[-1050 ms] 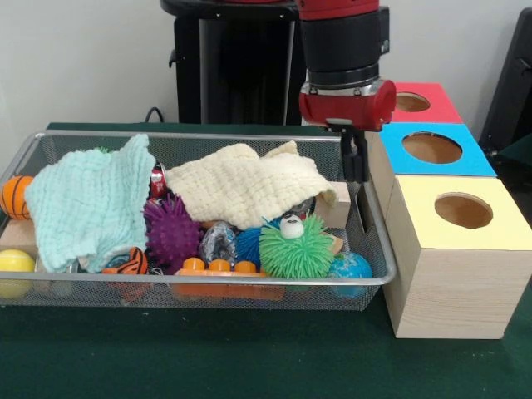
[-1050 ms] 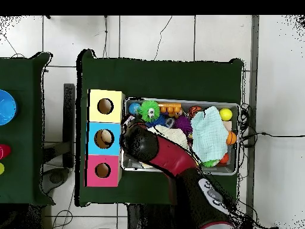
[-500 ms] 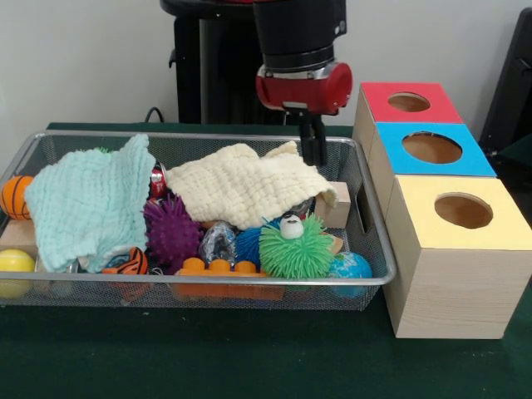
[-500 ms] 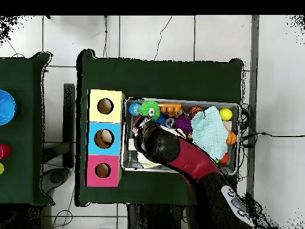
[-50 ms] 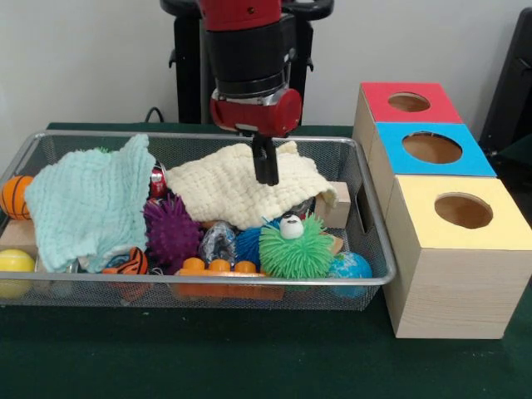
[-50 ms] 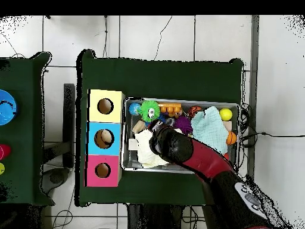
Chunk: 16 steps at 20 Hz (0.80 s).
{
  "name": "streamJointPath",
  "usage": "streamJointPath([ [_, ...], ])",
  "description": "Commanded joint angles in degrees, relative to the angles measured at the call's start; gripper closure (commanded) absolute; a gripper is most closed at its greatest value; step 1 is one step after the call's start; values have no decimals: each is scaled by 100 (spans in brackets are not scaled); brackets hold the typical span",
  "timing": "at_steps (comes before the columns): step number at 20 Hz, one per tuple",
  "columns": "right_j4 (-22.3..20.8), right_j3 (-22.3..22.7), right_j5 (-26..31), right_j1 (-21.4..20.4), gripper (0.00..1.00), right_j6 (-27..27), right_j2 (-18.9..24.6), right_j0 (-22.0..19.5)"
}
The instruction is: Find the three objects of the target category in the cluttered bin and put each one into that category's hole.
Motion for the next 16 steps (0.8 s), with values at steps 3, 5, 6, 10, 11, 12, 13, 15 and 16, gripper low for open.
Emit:
streamJointPath([
  [3,-991,-907,172,693,100,-557,331,-362],
  [5,-1125,-885,-32,768,100,-374,294,-343],
  [6,-1182,-883,-128,791,100,-297,251,-317],
  [10,-1418,-1045,-127,940,100,-282,303,-403],
  [11,-1462,-1104,-113,984,100,-278,317,-411],
  [12,-1494,-1142,-147,1012,100,-214,292,-378],
  [13,-1525,-1180,-182,1041,100,-150,266,-345],
  [15,-1594,-1271,-270,1143,100,-85,253,-320],
  [16,-1639,-1323,-342,1225,100,-67,255,-320],
])
